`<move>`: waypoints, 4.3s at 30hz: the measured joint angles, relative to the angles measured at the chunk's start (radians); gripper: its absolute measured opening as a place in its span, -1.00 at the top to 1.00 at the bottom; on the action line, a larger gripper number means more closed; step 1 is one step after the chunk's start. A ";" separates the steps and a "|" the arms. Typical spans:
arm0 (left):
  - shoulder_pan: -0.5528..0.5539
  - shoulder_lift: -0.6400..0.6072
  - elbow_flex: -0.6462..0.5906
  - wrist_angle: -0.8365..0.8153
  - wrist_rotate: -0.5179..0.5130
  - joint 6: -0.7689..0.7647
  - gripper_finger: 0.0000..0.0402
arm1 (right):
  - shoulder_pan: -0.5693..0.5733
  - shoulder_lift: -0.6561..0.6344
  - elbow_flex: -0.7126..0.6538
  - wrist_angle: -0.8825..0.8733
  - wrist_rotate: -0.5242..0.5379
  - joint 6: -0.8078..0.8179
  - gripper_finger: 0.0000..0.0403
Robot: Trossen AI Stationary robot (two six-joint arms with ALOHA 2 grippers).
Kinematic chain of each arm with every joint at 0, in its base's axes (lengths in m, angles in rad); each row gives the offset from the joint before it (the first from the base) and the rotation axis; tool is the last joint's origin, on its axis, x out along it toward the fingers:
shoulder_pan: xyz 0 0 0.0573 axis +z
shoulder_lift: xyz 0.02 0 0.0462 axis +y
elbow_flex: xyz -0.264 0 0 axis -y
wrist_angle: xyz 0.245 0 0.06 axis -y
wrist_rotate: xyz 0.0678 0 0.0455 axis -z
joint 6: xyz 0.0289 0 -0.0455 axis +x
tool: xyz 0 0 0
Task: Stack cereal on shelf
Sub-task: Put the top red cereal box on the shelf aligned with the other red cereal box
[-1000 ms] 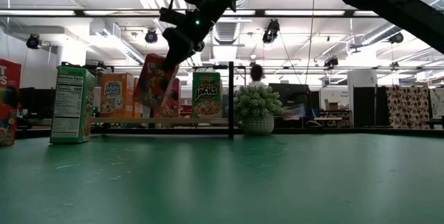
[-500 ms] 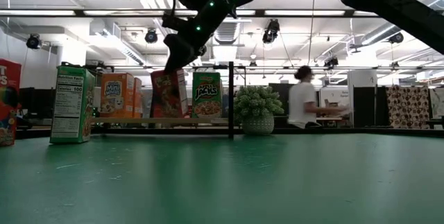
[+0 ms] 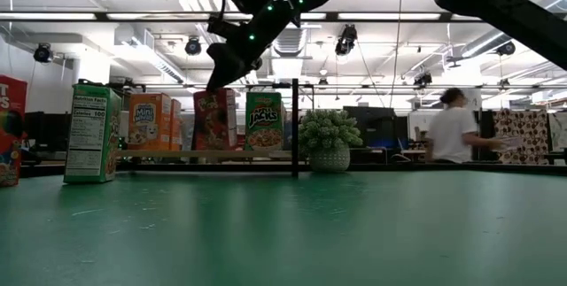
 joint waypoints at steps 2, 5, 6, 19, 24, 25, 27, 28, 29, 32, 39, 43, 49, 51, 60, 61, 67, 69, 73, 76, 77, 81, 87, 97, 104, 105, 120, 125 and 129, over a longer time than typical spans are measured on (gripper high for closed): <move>0.000 0.000 0.000 0.000 0.000 0.000 1.00 | -0.007 0.000 0.000 0.024 -0.047 0.014 0.03; 0.000 0.000 0.000 0.000 0.000 -0.002 1.00 | -0.018 0.000 0.000 0.045 -0.089 0.054 0.05; 0.000 0.000 0.000 0.000 0.000 -0.004 1.00 | -0.020 0.000 0.000 0.048 -0.092 0.061 0.05; 0.000 0.000 0.000 0.001 0.000 -0.004 1.00 | -0.036 0.000 -0.010 0.047 -0.093 0.102 -0.13; 0.000 0.000 0.000 0.001 0.000 -0.004 1.00 | -0.037 0.000 -0.010 0.047 -0.091 0.091 -0.19; 0.000 0.000 0.000 0.001 0.000 -0.004 1.00 | -0.036 0.000 -0.010 0.047 -0.090 0.091 -0.20; 0.000 0.000 0.000 0.001 0.000 -0.004 1.00 | -0.035 -0.001 -0.010 0.048 -0.087 0.091 -0.20; 0.000 0.000 0.000 0.001 0.000 -0.004 1.00 | -0.035 -0.003 -0.010 0.047 -0.086 0.091 -0.20; 0.000 0.000 0.000 0.001 0.000 -0.005 1.00 | -0.035 -0.005 -0.010 0.047 -0.086 0.091 -0.18; 0.000 0.000 0.000 0.000 0.000 -0.004 1.00 | -0.034 -0.018 -0.006 0.042 -0.086 0.092 -0.12; 0.000 0.000 0.000 0.000 0.000 -0.004 1.00 | -0.040 -0.032 0.034 -0.036 -0.086 0.122 0.34; 0.000 0.001 0.000 0.000 0.000 -0.004 1.00 | -0.054 -0.032 0.024 -0.082 -0.086 0.117 0.74; 0.000 0.000 0.000 0.000 0.000 -0.004 1.00 | -0.058 -0.026 0.004 -0.074 -0.086 0.090 0.93; 0.000 0.001 0.000 0.000 0.000 -0.004 1.00 | -0.060 -0.020 0.002 -0.066 -0.087 0.076 0.94; 0.000 0.005 0.000 0.000 0.000 -0.004 1.00 | -0.062 -0.001 -0.002 0.018 -0.087 -0.029 0.94; 0.000 0.005 0.000 0.000 0.000 -0.004 1.00 | -0.062 -0.001 -0.003 0.026 -0.087 -0.046 0.94; 0.000 0.006 0.000 0.000 0.000 -0.004 1.00 | -0.062 -0.001 -0.008 0.074 -0.088 -0.080 0.94; 0.000 0.006 0.000 0.000 0.000 -0.004 1.00 | -0.062 -0.001 -0.008 0.073 -0.087 -0.080 0.94; 0.000 0.006 0.000 0.000 0.000 -0.004 1.00 | -0.056 -0.017 -0.008 0.043 -0.087 -0.051 0.94; 0.000 0.006 0.000 0.000 0.000 -0.003 1.00 | -0.046 -0.029 -0.008 0.005 -0.087 -0.040 0.94; 0.000 0.007 0.000 0.000 0.000 -0.003 1.00 | -0.043 -0.032 -0.008 -0.016 -0.087 -0.039 0.94; 0.000 0.007 0.000 0.000 0.000 0.001 1.00 | -0.028 -0.049 -0.010 -0.106 -0.086 -0.033 0.94; 0.000 0.007 0.000 0.000 0.000 0.009 1.00 | -0.024 -0.071 -0.008 -0.162 -0.087 0.010 0.94; 0.000 0.008 0.000 -0.001 0.000 0.012 1.00 | -0.026 -0.021 -0.018 -0.123 -0.086 -0.004 0.94; 0.000 0.013 0.000 -0.001 0.000 0.012 1.00 | -0.042 -0.019 -0.025 -0.026 -0.085 -0.022 0.94; 0.000 0.013 0.000 -0.001 0.000 0.012 1.00 | -0.046 -0.019 -0.025 -0.017 -0.086 -0.023 0.94; 0.000 0.013 0.000 -0.001 0.000 0.012 1.00 | -0.050 -0.027 0.001 -0.075 -0.083 -0.039 0.94; 0.000 0.013 0.000 -0.001 0.000 0.014 1.00 | -0.051 -0.028 0.036 -0.148 -0.002 -0.037 0.94; 0.000 0.013 0.000 -0.001 0.000 0.019 1.00 | -0.056 -0.028 0.040 -0.162 0.018 -0.037 0.94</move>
